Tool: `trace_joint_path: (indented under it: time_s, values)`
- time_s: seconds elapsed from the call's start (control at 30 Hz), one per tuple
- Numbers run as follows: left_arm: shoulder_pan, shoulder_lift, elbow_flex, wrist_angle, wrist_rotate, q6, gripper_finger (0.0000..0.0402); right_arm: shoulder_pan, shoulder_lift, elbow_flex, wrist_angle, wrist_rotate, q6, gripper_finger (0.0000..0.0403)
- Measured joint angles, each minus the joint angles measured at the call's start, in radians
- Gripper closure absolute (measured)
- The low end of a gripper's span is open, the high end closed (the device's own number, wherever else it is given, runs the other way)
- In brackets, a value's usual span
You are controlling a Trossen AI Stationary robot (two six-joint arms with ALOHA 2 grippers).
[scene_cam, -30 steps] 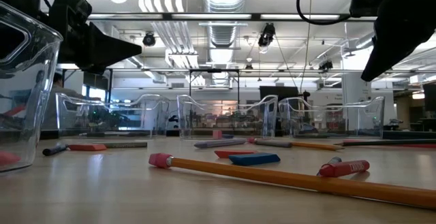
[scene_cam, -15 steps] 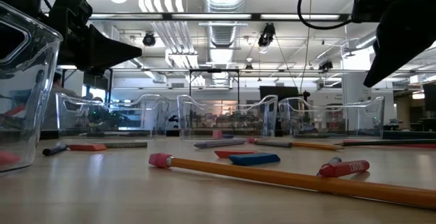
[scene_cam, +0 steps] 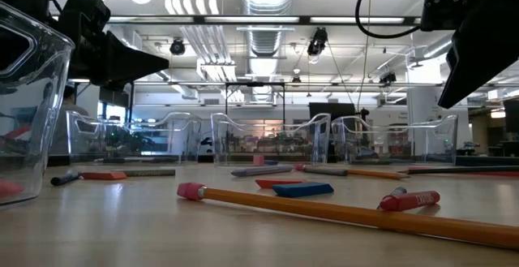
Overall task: Sort crayons/erasers/pens/pencils in bins
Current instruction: Put the dark green pencil into the bottom transparent bin
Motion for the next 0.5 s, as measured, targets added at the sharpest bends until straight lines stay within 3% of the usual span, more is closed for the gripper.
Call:
trace_joint_path:
  time_s: [0.5]
  values:
    - [0.0, 0.0, 0.0, 0.0, 0.0, 0.0, 0.0402, 0.0, 0.0, -0.018, -0.005, -0.016, -0.036, 0.0154]
